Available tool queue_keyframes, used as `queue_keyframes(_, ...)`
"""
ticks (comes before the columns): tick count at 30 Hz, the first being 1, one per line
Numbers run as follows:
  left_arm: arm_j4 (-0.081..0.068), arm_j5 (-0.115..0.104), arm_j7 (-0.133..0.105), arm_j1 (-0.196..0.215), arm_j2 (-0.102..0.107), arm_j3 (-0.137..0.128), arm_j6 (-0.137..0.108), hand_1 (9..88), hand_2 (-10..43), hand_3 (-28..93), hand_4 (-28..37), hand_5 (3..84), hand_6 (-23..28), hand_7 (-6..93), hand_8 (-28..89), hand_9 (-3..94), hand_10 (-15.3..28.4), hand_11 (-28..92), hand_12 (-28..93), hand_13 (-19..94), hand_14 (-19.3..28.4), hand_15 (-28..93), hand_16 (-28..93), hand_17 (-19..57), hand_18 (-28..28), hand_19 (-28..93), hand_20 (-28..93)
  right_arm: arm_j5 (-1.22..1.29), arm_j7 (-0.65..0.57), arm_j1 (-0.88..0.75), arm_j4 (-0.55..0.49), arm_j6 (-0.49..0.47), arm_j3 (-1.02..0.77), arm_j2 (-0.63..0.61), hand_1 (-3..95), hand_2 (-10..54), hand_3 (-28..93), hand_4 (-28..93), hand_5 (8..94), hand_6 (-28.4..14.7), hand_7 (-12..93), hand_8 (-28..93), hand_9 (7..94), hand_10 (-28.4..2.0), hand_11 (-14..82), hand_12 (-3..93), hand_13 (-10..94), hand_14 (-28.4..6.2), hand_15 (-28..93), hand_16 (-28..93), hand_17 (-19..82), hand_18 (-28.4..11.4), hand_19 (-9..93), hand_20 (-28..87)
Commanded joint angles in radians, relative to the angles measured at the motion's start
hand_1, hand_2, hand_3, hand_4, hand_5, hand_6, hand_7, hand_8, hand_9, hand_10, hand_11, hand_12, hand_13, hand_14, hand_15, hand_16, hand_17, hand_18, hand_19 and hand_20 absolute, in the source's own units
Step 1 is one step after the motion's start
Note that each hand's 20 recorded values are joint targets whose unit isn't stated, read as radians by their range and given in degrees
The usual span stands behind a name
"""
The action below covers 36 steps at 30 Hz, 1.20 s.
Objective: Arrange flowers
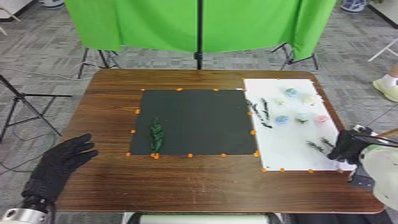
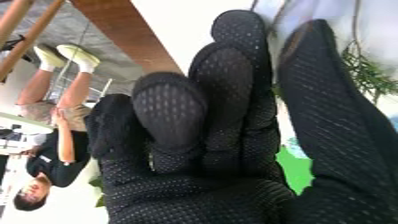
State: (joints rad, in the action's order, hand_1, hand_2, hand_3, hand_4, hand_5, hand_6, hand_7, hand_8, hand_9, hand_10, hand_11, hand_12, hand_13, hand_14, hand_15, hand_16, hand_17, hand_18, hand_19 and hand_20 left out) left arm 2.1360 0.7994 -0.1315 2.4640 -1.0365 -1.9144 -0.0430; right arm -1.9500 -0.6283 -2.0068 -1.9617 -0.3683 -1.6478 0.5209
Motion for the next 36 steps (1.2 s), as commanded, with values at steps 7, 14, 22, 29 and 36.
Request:
queue_keyframes(7, -0.008, 0.002, 0.012, 0.007, -0.003, 0.004, 0.003, 26.9, 4.6, 73, -28.2, 41.3, 6.0, 24.1, -12, 38.0, 15.1, 30, 15, 31, 17.9, 49, -6, -6.5, 24.1, 60, -3, -0.020, 0.038, -0.065, -0.057, 0.163, -0.084, 0.023, 42.5, -9.5, 84, -28, 80.8, -1.0, 54, 2, 92.2, -6.7, 60.6, 31.9, 87, -6.1, 76, 28, 51, -21.1, 93, 62)
queue_keyframes(14, -0.001, 0.001, 0.004, 0.020, -0.008, 0.004, -0.004, 26.8, 4.5, 73, -28.2, 41.3, 6.1, 24.0, -12, 38.0, 15.2, 30, 15, 31, 18.0, 49, -6, -6.5, 24.1, 60, -3, -0.062, -0.001, -0.005, -0.120, 0.194, -0.093, 0.034, 41.6, -9.5, 86, -28, 81.6, -1.4, 55, 4, 92.5, -7.4, 63.0, 31.8, 87, -6.6, 78, 28, 52, -21.7, 93, 64)
queue_keyframes(22, 0.000, -0.001, 0.005, 0.021, -0.013, 0.004, -0.011, 26.9, 4.6, 73, -28.2, 41.3, 6.0, 24.0, -12, 38.0, 15.1, 30, 15, 31, 18.1, 49, -6, -6.6, 24.1, 60, -3, -0.072, 0.020, 0.234, -0.180, 0.200, 0.067, 0.044, 38.6, -9.5, 88, -25, 82.2, -0.8, 56, 8, 93.4, -7.2, 66.0, 30.8, 87, -6.8, 80, 28, 53, -22.8, 93, 69)
queue_keyframes(29, -0.001, 0.001, 0.013, 0.013, -0.014, 0.008, -0.011, 26.8, 4.7, 73, -28.2, 41.3, 6.1, 24.2, -12, 38.0, 15.2, 30, 15, 31, 17.9, 49, -6, -6.6, 24.1, 60, -3, -0.058, 0.088, 0.534, -0.182, 0.168, 0.339, 0.117, 36.5, -8.2, 89, -22, 83.5, -0.5, 58, 10, 93.7, -7.0, 69.5, 29.3, 89, -6.3, 80, 27, 55, -22.7, 93, 70)
queue_keyframes(36, -0.003, 0.001, 0.030, 0.006, -0.016, 0.015, -0.006, 27.0, 4.7, 73, -28.2, 41.3, 6.1, 24.0, -12, 37.9, 15.2, 30, 15, 30, 18.0, 49, -6, -6.6, 24.1, 60, -3, -0.071, 0.161, 0.784, -0.098, 0.077, 0.658, 0.277, 36.2, -7.6, 89, -22, 84.1, -0.5, 57, 9, 93.7, -7.0, 70.2, 28.0, 90, -6.2, 79, 27, 56, -22.6, 93, 70)
